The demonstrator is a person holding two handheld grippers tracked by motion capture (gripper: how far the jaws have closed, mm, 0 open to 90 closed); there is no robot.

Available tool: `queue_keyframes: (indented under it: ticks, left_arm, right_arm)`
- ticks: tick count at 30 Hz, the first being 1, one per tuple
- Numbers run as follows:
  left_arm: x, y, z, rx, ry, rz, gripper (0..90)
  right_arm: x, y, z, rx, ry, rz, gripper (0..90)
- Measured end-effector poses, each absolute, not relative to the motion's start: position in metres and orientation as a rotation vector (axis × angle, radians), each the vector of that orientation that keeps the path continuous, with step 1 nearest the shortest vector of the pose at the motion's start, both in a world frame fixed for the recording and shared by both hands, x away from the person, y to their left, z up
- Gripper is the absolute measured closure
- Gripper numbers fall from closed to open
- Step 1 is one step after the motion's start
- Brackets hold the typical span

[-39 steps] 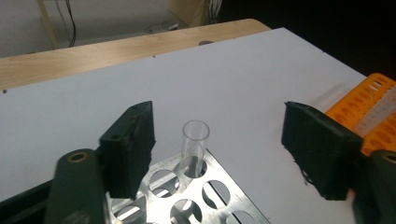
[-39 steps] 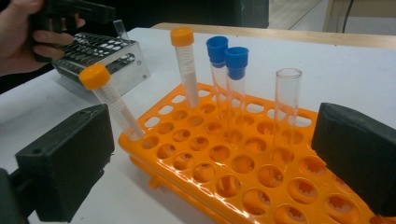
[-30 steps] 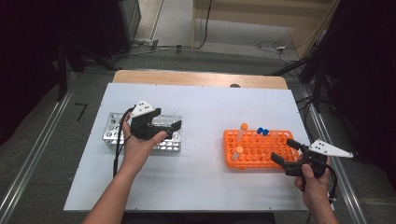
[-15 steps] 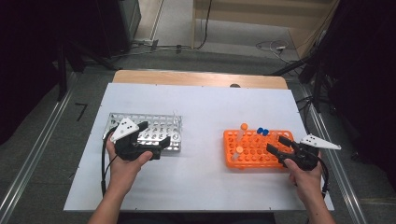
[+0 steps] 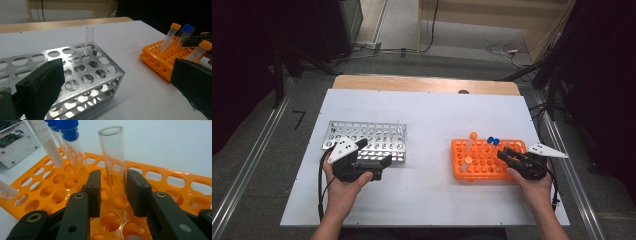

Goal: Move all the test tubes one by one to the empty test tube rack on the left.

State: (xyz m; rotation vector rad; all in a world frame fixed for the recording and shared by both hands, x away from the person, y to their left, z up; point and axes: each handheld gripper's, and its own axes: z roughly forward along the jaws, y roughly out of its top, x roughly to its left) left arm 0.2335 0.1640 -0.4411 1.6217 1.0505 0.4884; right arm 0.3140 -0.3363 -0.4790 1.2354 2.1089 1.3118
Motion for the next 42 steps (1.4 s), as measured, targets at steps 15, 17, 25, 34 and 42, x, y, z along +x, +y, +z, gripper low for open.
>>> queue_keyframes:
  ticks: [15,17,25,34,42]
  left_arm:
    - [0.234,0.162,-0.445,1.641,1.070,0.487,0.0]
    - [0.234,0.162,-0.446,1.646,1.072,0.489,0.0]
    - [0.233,0.162,-0.445,1.639,1.067,0.488,0.0]
    - [0.233,0.159,-0.445,1.638,1.056,0.479,0.0]
    - [0.233,0.156,-0.445,1.645,1.045,0.472,0.0]
  right_arm:
    - [0.308,-0.332,-0.486,1.198,2.032,1.238,74.0]
    - [0.308,-0.331,-0.485,1.190,2.030,1.236,74.0]
    - [0.305,-0.336,-0.479,1.186,1.995,1.298,74.1]
    - [0.293,-0.342,-0.461,1.140,1.951,1.376,74.2]
    - [0.276,-0.338,-0.453,1.088,2.050,1.430,74.2]
